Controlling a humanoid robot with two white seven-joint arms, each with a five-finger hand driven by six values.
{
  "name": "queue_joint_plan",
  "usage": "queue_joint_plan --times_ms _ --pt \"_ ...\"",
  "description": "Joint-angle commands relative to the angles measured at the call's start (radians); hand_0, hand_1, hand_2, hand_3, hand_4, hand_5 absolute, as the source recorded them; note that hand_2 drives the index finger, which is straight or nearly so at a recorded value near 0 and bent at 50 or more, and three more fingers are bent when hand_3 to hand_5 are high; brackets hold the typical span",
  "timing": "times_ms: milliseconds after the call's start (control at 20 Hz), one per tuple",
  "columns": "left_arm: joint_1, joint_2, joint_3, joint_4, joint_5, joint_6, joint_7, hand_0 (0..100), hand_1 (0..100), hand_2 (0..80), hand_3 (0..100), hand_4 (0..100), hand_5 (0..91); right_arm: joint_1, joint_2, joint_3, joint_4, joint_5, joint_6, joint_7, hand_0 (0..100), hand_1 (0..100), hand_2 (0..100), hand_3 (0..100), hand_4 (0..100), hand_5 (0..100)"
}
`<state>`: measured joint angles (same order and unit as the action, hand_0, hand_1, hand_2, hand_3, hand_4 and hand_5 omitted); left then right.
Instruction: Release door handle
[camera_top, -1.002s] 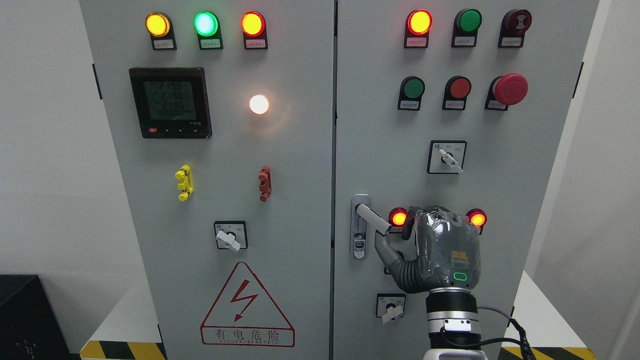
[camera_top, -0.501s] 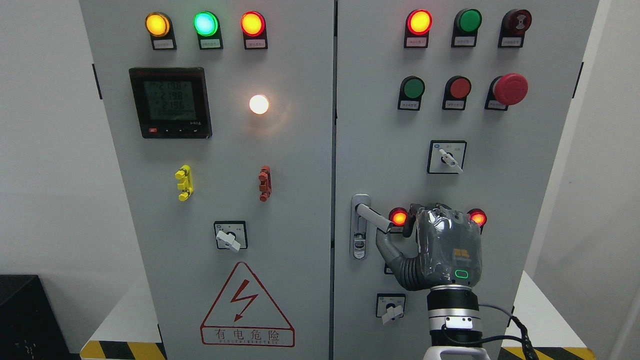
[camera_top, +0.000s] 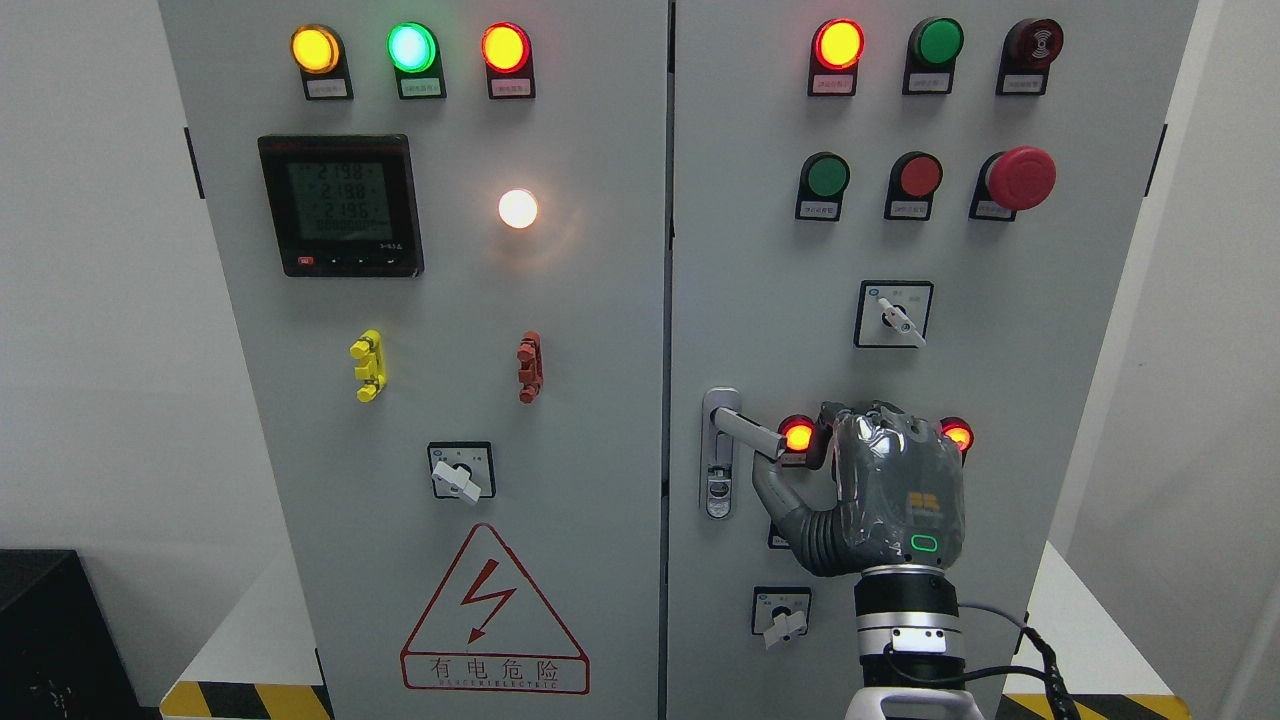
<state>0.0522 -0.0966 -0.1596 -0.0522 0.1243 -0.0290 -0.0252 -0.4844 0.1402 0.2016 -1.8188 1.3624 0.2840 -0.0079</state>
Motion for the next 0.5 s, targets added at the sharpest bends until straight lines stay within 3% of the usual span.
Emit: queue_joint_plan --times_ms 0,451 --pt "0.0 0.0 0.0 0.0 0.0 0.001 -0.001 0 0 4.4 10 0 0.0 -0.005 0.001 -0.001 0.003 0.0 0.0 0.003 36 47 73 93 75 70" --pt "0.0 0.0 0.0 0.0 0.0 0.001 -0.001 0 0 4.4 10 0 0.0 -0.008 -0.001 -0.001 0.001 0.0 0.0 0.005 36 47 74 92 75 69"
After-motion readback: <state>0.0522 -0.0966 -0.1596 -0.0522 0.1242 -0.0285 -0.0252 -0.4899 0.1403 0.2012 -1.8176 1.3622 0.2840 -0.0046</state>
